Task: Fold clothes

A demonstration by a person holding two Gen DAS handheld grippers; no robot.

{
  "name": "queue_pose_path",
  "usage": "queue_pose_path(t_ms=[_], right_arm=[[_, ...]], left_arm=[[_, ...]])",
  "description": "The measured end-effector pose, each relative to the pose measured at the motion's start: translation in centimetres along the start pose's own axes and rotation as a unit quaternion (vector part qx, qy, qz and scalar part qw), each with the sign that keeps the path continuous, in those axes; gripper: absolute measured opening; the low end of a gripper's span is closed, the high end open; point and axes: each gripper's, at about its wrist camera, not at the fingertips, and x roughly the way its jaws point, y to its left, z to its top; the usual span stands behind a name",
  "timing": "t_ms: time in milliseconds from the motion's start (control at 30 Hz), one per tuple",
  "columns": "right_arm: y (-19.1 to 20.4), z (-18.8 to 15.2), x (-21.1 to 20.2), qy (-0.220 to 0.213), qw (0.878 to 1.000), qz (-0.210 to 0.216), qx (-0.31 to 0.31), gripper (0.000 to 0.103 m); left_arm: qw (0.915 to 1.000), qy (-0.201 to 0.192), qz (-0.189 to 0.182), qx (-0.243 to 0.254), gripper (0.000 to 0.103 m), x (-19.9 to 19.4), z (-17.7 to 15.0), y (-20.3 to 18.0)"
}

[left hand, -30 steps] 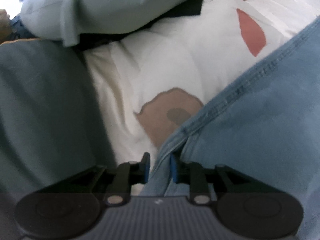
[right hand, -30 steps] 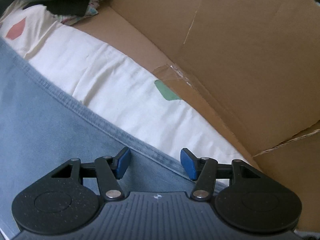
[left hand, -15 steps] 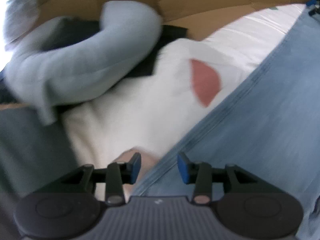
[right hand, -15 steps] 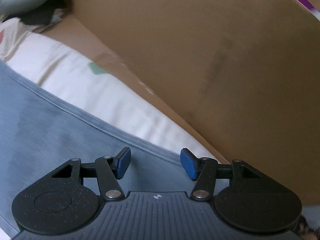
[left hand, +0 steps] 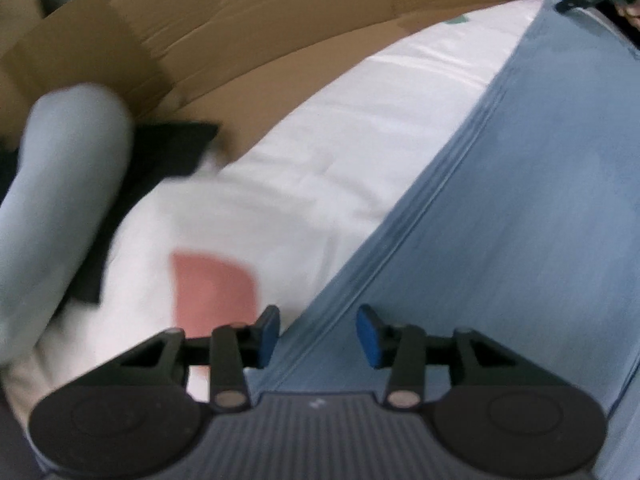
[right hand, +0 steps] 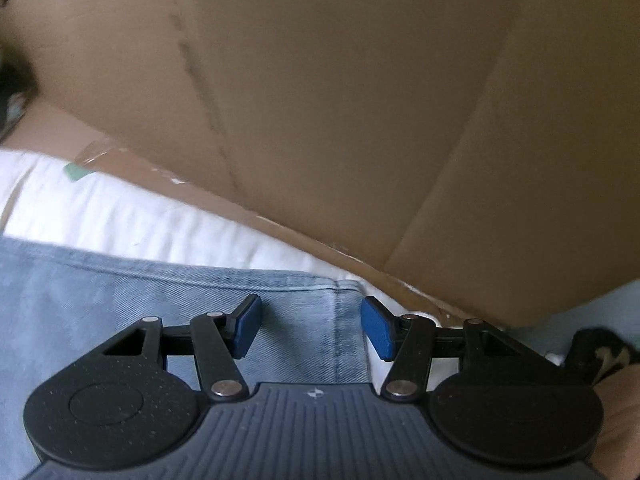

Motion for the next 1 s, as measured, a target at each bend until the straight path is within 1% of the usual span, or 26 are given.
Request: queue_pose_path(t_ms=[67,233,267,300,333,367,400,433,500,600,700,767,833,1000], right_arm=[[-0.2,-0.1,0.5,0.003,1.0,0.001,0.02,0.053],[-0.2,-0.3,1.2,0.007,0.999,-0.011,0.038,0.053],[-0.2,-0.3,1.4,0.007,0.999,-0.013,0.04,0.052],[-0.2,-0.3,1.5,0.006,0.999,-0.015,0.041,0.049],[-0.2,-0.4,1.4,0.003,0.999,-0.017,0.042,0.045],[-0.2,-0.4,1.3,0.0,0.999,-0.02,0.042,0.025],[0.0,-0.4,0.9,-0.007,0.999,-0.025,0.035,0.017],[0.1,-0.4,0.7,-0.01,0.999,-0.028,0.029,0.017],[0.4,-0.3,0.2,-0.017,0.999,-0.033,0.018,0.011],[0.4,-0.1,-0.7,-0.031,0.999,-0.035,0.009,0.009],[0.1,0.1,-1.6,-0.042,0.998,-0.036,0.007,0.009],[0.1,0.1,-2.0,-0.044,0.998,-0.045,-0.001,0.009],[0.0,0.2,-2.2,-0.045,0.998,-0.05,0.001,0.008],[-0.5,0.9,-2.5,-0.047,0.996,-0.071,0.012,0.007]], left_arm=[[0.9999,-0.001,-0.012,0.01,0.045,0.9,0.9,-0.8],[0.9989,-0.004,-0.039,0.024,0.042,2.1,2.2,-2.3],[0.9988,-0.004,-0.042,0.023,0.039,2.2,2.3,-2.5],[0.9987,-0.003,-0.047,0.022,0.031,2.3,2.4,-2.5],[0.9984,-0.003,-0.052,0.021,0.028,2.4,2.4,-2.6],[0.9982,-0.002,-0.057,0.02,0.023,2.4,2.4,-2.7],[0.9981,-0.002,-0.06,0.018,0.017,2.5,2.3,-2.7],[0.9981,-0.001,-0.06,0.015,0.013,2.4,2.3,-2.6],[0.9982,-0.001,-0.059,0.012,0.009,2.3,2.2,-2.7],[0.9984,-0.004,-0.053,0.019,0.004,2.0,2.2,-3.1],[0.9985,-0.013,-0.052,0.012,0.004,1.4,2.1,-2.8],[0.9986,-0.013,-0.05,0.009,0.004,1.4,2.3,-2.7],[0.9988,-0.014,-0.046,0.009,0.003,1.8,2.8,-2.7],[0.999,-0.03,-0.035,0.002,0.003,1.4,3.4,-2.1]])
